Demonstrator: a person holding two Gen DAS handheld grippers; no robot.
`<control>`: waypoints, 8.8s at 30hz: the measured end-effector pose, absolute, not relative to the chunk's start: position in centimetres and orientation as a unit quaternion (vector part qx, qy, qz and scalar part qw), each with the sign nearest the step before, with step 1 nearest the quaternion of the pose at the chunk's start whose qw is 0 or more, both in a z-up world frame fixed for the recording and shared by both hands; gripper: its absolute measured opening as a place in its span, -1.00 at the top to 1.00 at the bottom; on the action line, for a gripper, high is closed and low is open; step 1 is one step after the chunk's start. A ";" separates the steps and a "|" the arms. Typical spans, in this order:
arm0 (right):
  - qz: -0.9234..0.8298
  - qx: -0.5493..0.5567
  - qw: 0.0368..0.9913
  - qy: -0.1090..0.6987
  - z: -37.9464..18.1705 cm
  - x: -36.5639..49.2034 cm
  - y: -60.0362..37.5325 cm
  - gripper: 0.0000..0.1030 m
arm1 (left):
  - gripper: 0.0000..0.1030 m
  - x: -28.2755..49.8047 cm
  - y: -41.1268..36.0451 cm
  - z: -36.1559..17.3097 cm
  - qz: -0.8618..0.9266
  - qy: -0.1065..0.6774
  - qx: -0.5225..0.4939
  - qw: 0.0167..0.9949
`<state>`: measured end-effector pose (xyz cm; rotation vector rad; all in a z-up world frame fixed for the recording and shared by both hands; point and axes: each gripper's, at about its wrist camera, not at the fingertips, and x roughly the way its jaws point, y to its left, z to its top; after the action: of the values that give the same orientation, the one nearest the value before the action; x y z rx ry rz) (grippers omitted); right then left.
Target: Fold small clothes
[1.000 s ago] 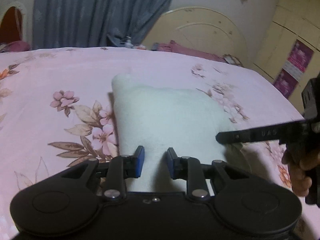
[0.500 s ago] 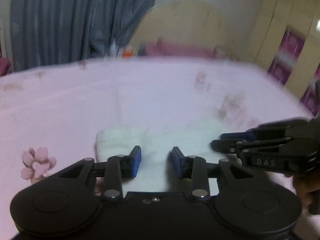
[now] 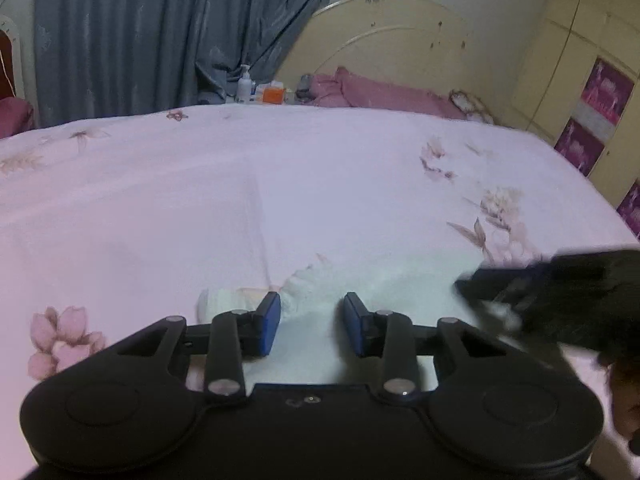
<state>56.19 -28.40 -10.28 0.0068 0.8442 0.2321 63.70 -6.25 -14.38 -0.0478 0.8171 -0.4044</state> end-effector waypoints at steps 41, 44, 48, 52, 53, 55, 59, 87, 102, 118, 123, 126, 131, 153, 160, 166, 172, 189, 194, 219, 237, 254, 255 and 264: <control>0.182 0.255 0.852 0.420 -8.3 41.1 -37.9 -0.39 | -0.43 46.4 0.0 -11.9 -0.172 0.378 -0.165 0.894; 0.186 0.319 0.820 0.437 -10.3 44.6 -38.6 -0.38 | -0.28 49.8 0.1 -13.2 -0.168 0.410 -0.219 0.870; 0.197 0.359 0.787 0.461 -12.4 47.1 -39.0 -0.35 | -0.25 51.8 0.6 -15.5 -0.160 0.441 -0.276 0.839; 0.209 0.368 0.777 0.466 -12.9 48.5 -38.7 -0.17 | -0.24 52.7 0.6 -16.0 -0.155 0.446 -0.293 0.831; 0.212 0.370 0.775 0.467 -13.0 48.7 -38.6 -0.08 | -0.24 53.0 0.3 -16.0 -0.154 0.450 -0.288 0.831; 0.218 0.375 0.768 0.471 -13.3 49.4 -38.2 0.06 | -0.25 53.4 -0.4 -15.8 -0.155 0.454 -0.274 0.833; 0.226 0.354 0.772 0.476 -13.1 50.2 -37.2 0.15 | -0.23 54.2 -2.3 -15.2 -0.146 0.467 -0.223 0.843; 0.220 0.140 0.889 0.376 -2.1 42.6 -18.0 0.42 | 0.41 47.0 4.4 -5.6 -0.157 0.362 -0.006 0.919; 0.266 0.139 0.870 0.391 -3.7 43.2 -2.9 0.42 | 0.40 44.7 17.7 -6.0 -0.117 0.380 -0.018 0.917; 0.228 0.124 0.852 0.454 -10.2 44.5 -2.8 0.42 | -0.63 46.8 20.5 -12.5 -0.103 0.430 -0.030 0.897; 0.229 0.148 0.846 0.458 -11.9 44.6 -4.1 0.35 | -0.72 46.4 22.7 -12.9 -0.112 0.424 -0.064 0.897; 0.201 0.120 0.867 0.439 -10.7 44.4 -4.7 -0.12 | -0.56 45.4 23.4 -11.7 -0.107 0.397 -0.063 0.909; 0.201 0.093 0.898 0.380 -7.6 44.6 -4.5 0.19 | 0.20 46.9 23.6 -9.6 -0.121 0.343 -0.070 0.929; 0.200 -0.026 0.887 0.415 -9.5 46.5 -0.2 0.59 | 0.40 49.9 18.5 -11.3 -0.169 0.391 0.018 0.904; 0.184 -0.026 0.895 0.406 -9.2 45.5 -0.3 0.59 | 0.41 48.8 18.8 -10.1 -0.172 0.379 0.026 0.909; 0.220 -0.018 0.894 0.390 -7.9 43.2 0.8 0.59 | 0.46 47.9 18.4 -9.8 -0.185 0.371 0.027 0.910; 0.200 -0.062 0.887 0.412 -10.8 43.4 1.2 0.59 | 0.46 47.7 17.8 -11.3 -0.177 0.384 0.040 0.905; 0.193 -0.085 0.892 0.400 -9.9 39.3 0.7 0.59 | 0.48 41.1 17.4 -10.6 -0.169 0.379 0.010 0.910; 0.243 -0.060 0.894 0.371 -7.6 35.2 -0.3 0.59 | 0.50 36.4 19.0 -9.9 -0.154 0.367 -0.011 0.917; 0.205 -0.036 0.899 0.386 -8.5 27.1 -3.9 0.59 | 0.46 28.7 15.5 -10.4 -0.072 0.371 -0.015 0.926; 0.157 0.000 0.921 0.356 -4.9 19.9 -7.9 -1.00 | -0.99 21.4 11.5 -5.4 -0.013 0.323 0.016 0.946; 0.142 0.031 0.945 0.291 2.4 6.6 -11.7 -1.00 | -0.98 9.6 9.1 1.3 -0.013 0.260 -0.032 0.965; 0.141 0.032 0.947 0.288 2.8 5.7 -11.9 -1.00 | -0.98 8.9 9.0 1.4 -0.015 0.259 -0.030 0.965; 0.143 0.024 0.949 0.279 3.9 1.6 -11.9 -1.00 | -0.98 6.3 9.0 2.0 -0.012 0.252 -0.029 0.967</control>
<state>1.59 -11.94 3.88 0.0483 0.5677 0.2918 6.30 9.03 2.01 -0.0594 0.5103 -0.0242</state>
